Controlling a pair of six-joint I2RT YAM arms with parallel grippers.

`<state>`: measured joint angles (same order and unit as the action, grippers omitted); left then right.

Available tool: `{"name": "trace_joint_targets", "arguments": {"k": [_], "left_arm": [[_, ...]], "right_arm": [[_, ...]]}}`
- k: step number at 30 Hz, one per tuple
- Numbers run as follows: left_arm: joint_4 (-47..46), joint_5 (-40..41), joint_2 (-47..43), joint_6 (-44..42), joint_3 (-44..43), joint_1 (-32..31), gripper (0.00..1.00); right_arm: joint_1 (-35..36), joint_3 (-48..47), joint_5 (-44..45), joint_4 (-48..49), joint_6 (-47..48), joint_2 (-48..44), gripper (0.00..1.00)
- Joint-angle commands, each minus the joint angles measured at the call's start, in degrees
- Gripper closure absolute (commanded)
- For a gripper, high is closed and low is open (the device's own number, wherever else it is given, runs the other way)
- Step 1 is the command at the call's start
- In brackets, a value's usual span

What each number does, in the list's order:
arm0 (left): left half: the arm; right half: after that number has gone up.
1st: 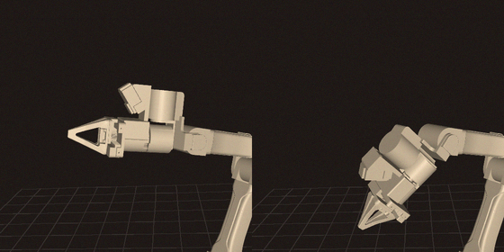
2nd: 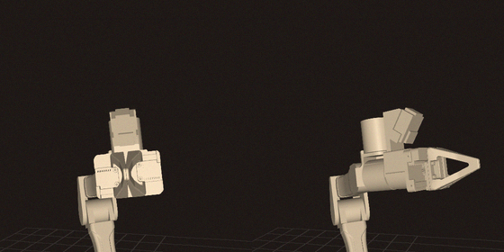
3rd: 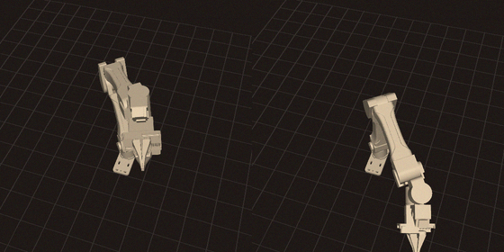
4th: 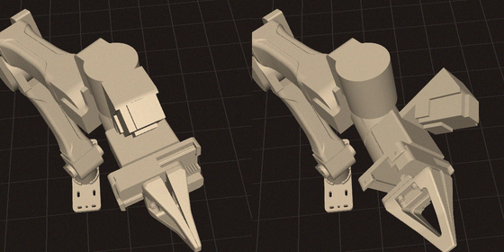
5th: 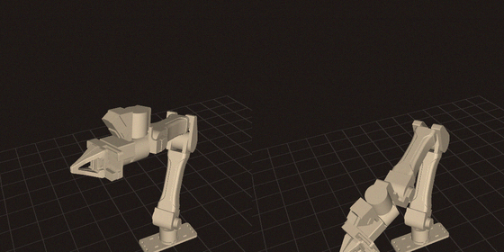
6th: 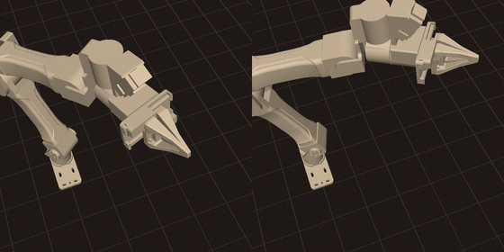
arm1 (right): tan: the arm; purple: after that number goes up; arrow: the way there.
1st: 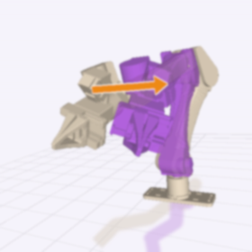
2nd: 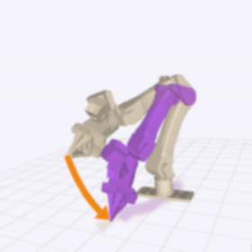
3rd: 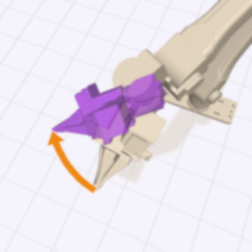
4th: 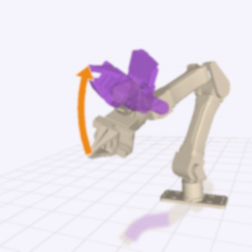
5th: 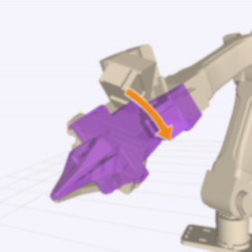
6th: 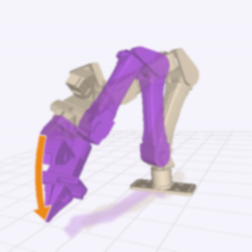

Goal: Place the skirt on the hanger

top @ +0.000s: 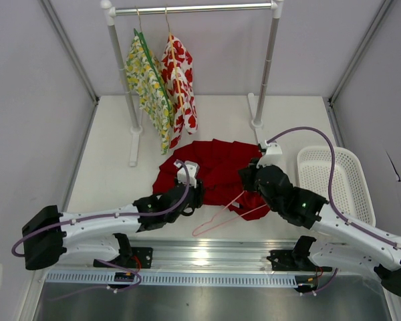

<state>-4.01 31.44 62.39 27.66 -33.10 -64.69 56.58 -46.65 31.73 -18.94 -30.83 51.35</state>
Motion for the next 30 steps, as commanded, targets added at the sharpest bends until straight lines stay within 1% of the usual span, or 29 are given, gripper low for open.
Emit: {"name": "trace_joint_targets", "arguments": {"k": [1, 6, 9, 15, 17, 18, 19, 30], "left_arm": [[12.4, 5.6, 2.8, 6.0, -2.2, 0.6, 0.49], [12.7, 6.8, 4.2, 6.5, -2.2, 0.7, 0.48], [12.3, 7.1, 6.1, 5.3, -3.3, 0.7, 0.48], [5.2, 4.0, 8.5, 2.9, -3.5, 1.8, 0.47], [4.4, 3.7, 10.4, 2.6, -3.6, 2.2, 0.47], [1.7, 3.4, 10.8, 2.3, -3.7, 2.7, 0.46], [1.0, 3.1, 11.7, 2.2, -3.7, 3.0, 0.47], [-12.4, -0.3, 12.2, -2.3, -0.6, 4.0, 0.46]], "right_arm": [[0.3, -2.7, 2.4, 1.3, 0.4, 0.3, 1.00], [0.1, -2.8, 2.2, 1.4, 0.9, 0.0, 1.00], [0.0, -2.7, 1.9, 1.4, 0.7, -0.2, 1.00], [-0.2, -2.6, 1.7, 1.5, 0.7, -0.2, 1.00], [-0.6, -2.6, 1.2, 1.6, 0.7, -0.1, 1.00], [-0.6, -2.6, 1.1, 1.6, 0.8, 0.0, 1.00], [-0.8, -2.6, 0.9, 1.6, 0.7, 0.0, 1.00], [-1.3, -2.4, 0.1, 1.5, 0.2, -0.3, 1.00]]}}
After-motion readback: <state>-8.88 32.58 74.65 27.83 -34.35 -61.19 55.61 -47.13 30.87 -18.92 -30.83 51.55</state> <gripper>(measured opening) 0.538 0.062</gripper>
